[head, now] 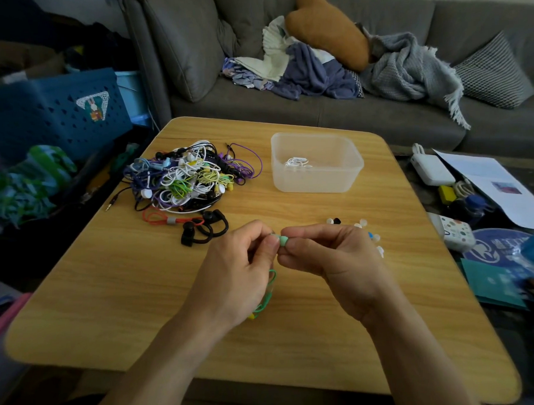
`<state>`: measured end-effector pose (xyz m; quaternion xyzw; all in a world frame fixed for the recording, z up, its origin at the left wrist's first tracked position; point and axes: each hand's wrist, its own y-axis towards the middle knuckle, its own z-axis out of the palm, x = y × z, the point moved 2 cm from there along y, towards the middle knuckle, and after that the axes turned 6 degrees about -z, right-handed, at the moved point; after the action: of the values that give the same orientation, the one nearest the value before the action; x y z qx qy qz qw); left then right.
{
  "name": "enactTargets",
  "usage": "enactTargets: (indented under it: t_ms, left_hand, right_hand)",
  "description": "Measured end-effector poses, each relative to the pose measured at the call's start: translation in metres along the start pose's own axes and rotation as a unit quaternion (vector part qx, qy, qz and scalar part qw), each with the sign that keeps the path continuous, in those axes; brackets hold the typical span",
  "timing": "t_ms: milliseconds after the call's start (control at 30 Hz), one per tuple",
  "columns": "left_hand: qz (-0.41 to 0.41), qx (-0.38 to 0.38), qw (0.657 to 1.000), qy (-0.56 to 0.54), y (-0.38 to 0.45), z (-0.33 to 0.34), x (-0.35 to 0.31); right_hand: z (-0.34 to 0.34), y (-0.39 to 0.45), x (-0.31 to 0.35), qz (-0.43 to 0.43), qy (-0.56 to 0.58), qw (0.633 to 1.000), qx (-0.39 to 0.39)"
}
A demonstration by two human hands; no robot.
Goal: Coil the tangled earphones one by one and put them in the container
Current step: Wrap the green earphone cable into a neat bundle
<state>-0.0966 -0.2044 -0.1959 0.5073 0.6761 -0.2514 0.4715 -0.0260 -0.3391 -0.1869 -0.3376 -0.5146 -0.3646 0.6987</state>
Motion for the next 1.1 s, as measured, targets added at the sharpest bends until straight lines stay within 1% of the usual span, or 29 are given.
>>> enactTargets:
  t_ms: [200,400,567,733,833,900,967,1100]
  left_hand:
    - [-0.003,0.003,1.0,0.01,-0.001,-0.002,0.001]
    - [0.003,0.008,1.0,0.012,0.0,-0.003,0.001]
    - [0.024,-0.003,0.999,0.031,-0.001,-0.003,0.002]
    - [0.043,-0.015,0.998,0.045,-0.002,-0.004,0.001]
    - [0.04,-0.02,0.998,0.041,-0.001,-0.004,0.002]
    - [0.041,-0.024,0.997,0.054,0.0,-0.003,0.004]
    - [0.042,-0.013,0.998,0.051,0.0,-0.003,0.004]
    - [0.022,0.023,0.999,0.016,0.0,-0.008,0.0]
  right_hand:
    - [0.0,-0.002,0.001,-0.029,-0.075,0.997,-0.009]
    - [0.001,-0.003,-0.001,-0.007,-0.004,1.0,0.009]
    - [0.002,-0.003,-0.003,0.003,0.014,1.0,0.012]
    - [0.007,-0.003,-0.004,0.003,0.022,0.999,-0.023]
    - [0.011,-0.003,-0.006,-0.005,0.038,0.998,-0.048]
    - [0.013,-0.003,-0.006,-0.021,0.032,0.997,-0.062]
    - [0.012,-0.004,-0.007,-0.036,0.017,0.997,-0.071]
    - [0.009,-0.005,-0.003,-0.055,-0.023,0.997,-0.053]
